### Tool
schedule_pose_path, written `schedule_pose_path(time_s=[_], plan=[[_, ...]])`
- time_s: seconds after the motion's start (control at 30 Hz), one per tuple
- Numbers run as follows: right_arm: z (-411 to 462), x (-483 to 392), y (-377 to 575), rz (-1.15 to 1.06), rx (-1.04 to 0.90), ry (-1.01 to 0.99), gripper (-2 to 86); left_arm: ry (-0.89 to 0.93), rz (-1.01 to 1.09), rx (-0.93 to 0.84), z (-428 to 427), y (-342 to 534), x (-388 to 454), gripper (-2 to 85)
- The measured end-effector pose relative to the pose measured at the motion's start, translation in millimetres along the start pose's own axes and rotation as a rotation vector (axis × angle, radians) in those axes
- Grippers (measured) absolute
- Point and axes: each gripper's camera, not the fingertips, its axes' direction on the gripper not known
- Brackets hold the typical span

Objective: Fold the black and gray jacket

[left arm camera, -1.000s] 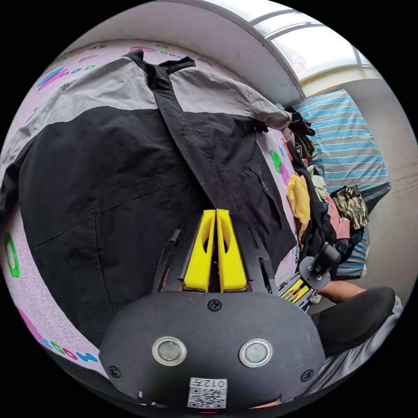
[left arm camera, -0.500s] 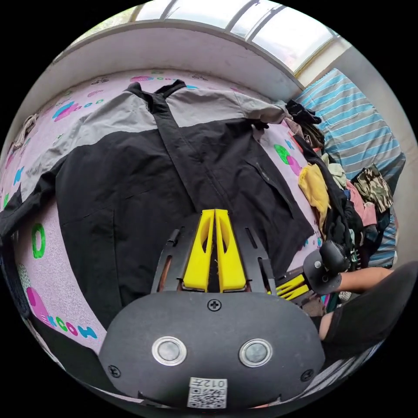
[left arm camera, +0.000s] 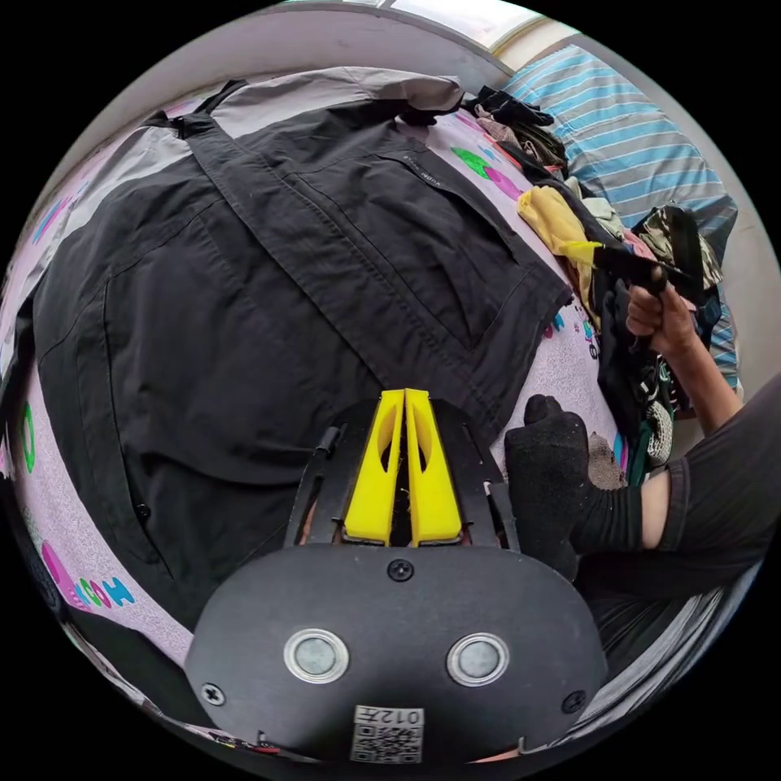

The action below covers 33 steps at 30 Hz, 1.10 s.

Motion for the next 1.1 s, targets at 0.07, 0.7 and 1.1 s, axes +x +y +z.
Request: schedule_pose_path(time_s=[0.07, 0.7, 1.1], plan=[[-37, 79, 0, 0.211, 0.011, -0.074, 8.2, -0.018, 0.014, 0.007, -1, 0, 5, -0.1], [-16, 16, -22, 0.155, -0.295, 0.03, -0.9, 0.032, 0.059, -0.027, -7, -13, 9, 0.0], [-25, -54, -26, 0.142, -0.28, 0.095, -0.9, 0.053, 0.093, 0.074, -39, -2, 42, 0.2]])
